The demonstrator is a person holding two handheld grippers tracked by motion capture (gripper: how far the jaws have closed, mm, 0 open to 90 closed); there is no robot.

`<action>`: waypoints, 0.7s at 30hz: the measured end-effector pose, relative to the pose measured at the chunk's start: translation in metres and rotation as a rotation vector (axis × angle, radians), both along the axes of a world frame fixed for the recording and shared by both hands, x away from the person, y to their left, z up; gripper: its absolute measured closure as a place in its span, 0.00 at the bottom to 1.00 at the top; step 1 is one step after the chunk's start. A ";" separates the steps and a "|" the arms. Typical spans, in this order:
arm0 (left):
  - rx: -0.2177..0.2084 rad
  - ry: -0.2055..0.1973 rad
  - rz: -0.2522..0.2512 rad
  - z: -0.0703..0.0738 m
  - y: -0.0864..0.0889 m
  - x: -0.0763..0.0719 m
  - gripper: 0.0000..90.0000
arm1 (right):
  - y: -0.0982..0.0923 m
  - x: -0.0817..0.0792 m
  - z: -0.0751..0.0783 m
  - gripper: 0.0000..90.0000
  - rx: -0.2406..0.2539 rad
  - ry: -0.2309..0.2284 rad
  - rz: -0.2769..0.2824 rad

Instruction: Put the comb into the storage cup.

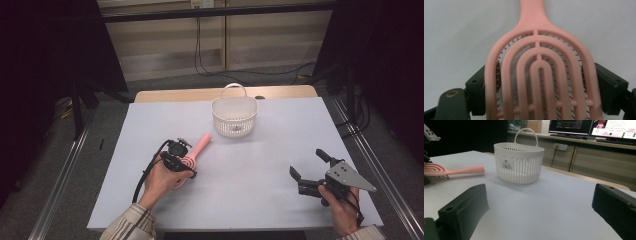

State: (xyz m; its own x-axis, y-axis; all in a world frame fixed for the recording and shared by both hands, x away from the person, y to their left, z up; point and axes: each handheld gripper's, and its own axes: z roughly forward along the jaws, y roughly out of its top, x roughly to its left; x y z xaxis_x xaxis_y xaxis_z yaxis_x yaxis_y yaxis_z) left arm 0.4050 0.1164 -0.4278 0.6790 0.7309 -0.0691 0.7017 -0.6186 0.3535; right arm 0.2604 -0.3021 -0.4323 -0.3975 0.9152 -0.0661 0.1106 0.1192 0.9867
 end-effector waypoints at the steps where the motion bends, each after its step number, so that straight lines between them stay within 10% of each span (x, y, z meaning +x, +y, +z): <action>1: 0.008 -0.006 0.001 0.000 0.000 0.000 0.20 | 0.000 0.000 0.000 0.00 0.000 0.001 -0.001; 8: 0.083 -0.044 -0.010 0.002 -0.009 -0.004 0.21 | 0.001 0.000 0.000 0.00 -0.001 0.006 0.000; 21: 0.100 -0.062 -0.056 0.006 -0.005 -0.005 0.22 | 0.001 0.000 0.000 0.00 -0.003 0.005 -0.001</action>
State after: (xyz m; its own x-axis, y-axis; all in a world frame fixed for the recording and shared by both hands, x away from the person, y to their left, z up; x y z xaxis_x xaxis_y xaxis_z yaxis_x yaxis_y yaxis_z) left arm 0.3997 0.1112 -0.4222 0.7196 0.6929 0.0455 0.6438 -0.6903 0.3302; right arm 0.2605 -0.3015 -0.4325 -0.3972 0.9153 -0.0663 0.1157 0.1216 0.9858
